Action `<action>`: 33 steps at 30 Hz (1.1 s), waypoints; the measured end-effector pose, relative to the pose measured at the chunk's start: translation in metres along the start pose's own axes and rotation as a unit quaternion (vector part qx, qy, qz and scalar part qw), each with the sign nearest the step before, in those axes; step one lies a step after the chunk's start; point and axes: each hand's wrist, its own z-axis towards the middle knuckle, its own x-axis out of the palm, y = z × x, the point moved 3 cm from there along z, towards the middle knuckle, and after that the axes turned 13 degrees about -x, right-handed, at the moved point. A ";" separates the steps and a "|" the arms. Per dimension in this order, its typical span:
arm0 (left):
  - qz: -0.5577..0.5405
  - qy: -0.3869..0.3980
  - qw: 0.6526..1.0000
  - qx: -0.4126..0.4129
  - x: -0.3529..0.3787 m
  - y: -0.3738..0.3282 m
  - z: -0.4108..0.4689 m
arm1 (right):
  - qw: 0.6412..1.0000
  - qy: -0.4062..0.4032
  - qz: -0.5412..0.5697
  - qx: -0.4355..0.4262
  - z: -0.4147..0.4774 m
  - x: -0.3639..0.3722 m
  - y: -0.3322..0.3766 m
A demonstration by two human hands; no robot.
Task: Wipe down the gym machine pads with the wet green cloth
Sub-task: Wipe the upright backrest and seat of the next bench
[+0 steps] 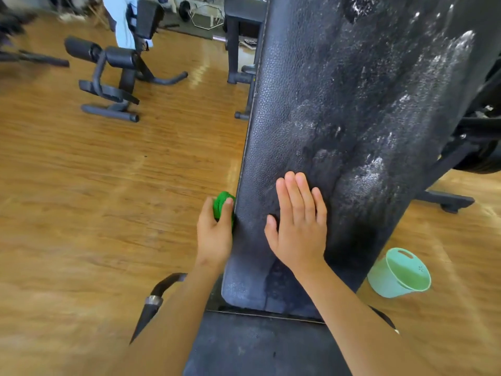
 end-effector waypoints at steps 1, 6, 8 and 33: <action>-0.007 0.001 1.000 0.008 0.002 -0.010 0.003 | 1.000 0.002 0.004 0.000 0.000 -0.001 0.000; -0.012 0.015 0.997 0.072 0.011 -0.046 0.018 | 1.000 0.001 -0.004 0.004 0.000 0.000 0.001; -0.019 0.024 0.997 0.073 0.009 -0.033 0.016 | 1.000 -0.003 -0.002 0.003 -0.001 0.001 0.000; 0.018 0.006 0.997 -0.074 -0.019 0.084 -0.018 | 1.000 0.006 -0.003 0.002 -0.002 0.000 0.002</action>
